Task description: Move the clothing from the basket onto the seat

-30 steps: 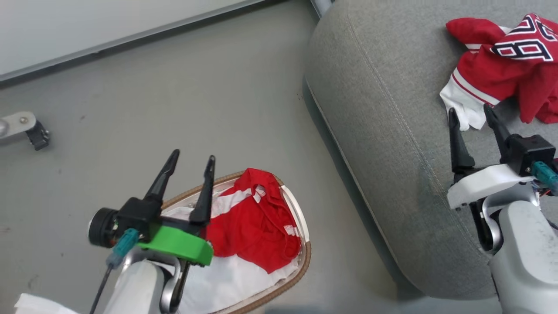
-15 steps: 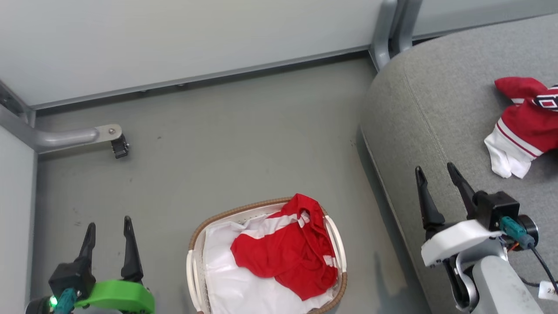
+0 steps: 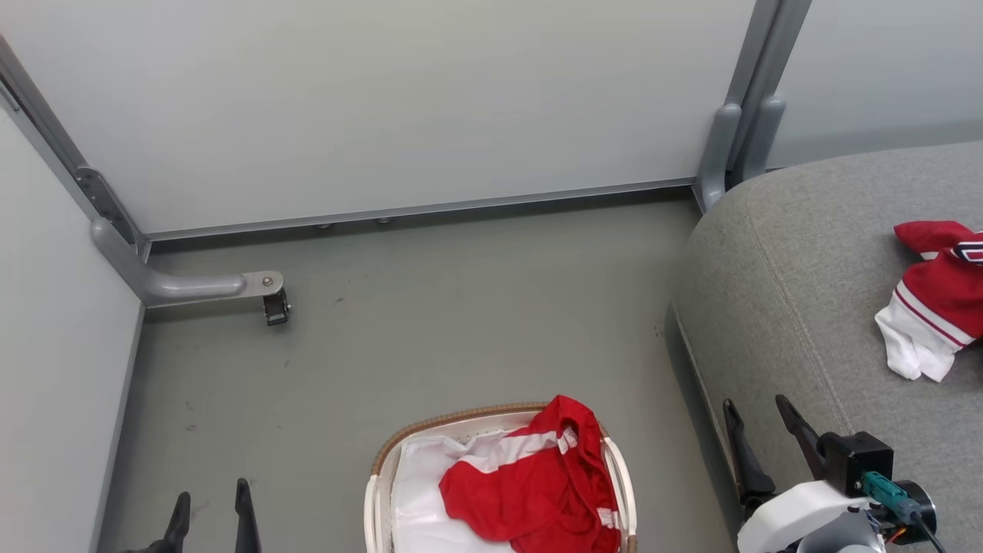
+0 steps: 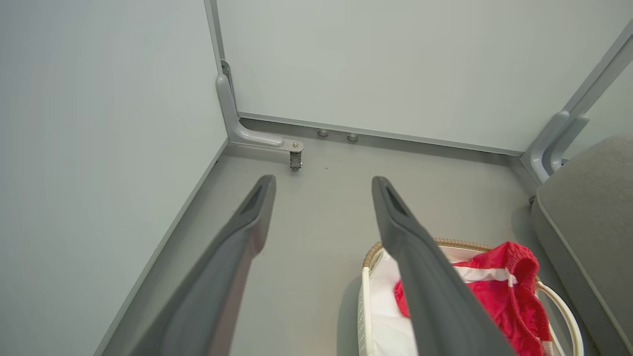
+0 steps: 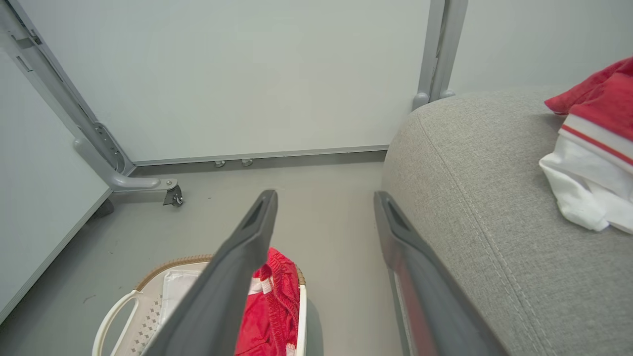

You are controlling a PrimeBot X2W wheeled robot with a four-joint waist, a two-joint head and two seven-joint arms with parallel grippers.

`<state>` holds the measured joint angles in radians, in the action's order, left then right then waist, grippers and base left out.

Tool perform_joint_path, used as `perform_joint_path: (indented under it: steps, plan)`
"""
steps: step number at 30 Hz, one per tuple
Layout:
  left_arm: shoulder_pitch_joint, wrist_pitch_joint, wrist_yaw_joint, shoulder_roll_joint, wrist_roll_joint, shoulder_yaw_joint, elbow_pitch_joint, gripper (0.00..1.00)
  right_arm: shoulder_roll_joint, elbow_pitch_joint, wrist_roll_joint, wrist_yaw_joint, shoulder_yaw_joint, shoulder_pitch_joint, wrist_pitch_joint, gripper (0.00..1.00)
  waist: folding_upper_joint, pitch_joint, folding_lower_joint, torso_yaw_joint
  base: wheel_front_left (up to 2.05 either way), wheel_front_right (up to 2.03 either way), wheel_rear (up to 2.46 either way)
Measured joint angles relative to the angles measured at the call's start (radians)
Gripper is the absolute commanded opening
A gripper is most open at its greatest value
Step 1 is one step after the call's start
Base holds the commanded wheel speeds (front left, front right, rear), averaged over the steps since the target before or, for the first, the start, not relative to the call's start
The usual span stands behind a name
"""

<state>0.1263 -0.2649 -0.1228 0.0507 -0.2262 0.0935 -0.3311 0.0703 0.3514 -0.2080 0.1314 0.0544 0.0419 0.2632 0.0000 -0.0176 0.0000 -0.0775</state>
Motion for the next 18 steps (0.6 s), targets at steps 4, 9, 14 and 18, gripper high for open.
perform_joint_path:
  steps: [4, 9, 14, 18]
  plan:
    - [-0.006, 0.000, -0.001, 0.000, -0.009, -0.055, -0.017, 1.00, 0.002, -0.009, 0.001, 0.000, 0.001, 0.009, 0.000, 1.00, 0.0001, -0.006, 0.0000, 0.004, 0.00, 0.00, 0.00]
    - [-0.090, 0.000, -0.005, -0.001, -0.034, -0.172, -0.075, 1.00, 0.008, -0.075, 0.002, 0.000, 0.002, 0.093, 0.000, 1.00, 0.0000, -0.046, 0.0000, 0.016, 0.00, 0.00, 0.00]
    - [-0.232, 0.000, -0.006, -0.002, -0.089, -0.340, -0.187, 1.00, 0.023, -0.168, 0.000, 0.000, 0.004, 0.205, 0.000, 1.00, 0.0000, -0.119, 0.0000, 0.042, 0.00, 0.00, 0.00]
    - [-0.338, 0.000, -0.006, -0.003, -0.135, -0.453, -0.286, 1.00, 0.035, -0.228, -0.012, 0.000, 0.002, 0.265, 0.000, 1.00, 0.0000, -0.193, 0.0000, 0.078, 0.00, 0.00, 0.00]
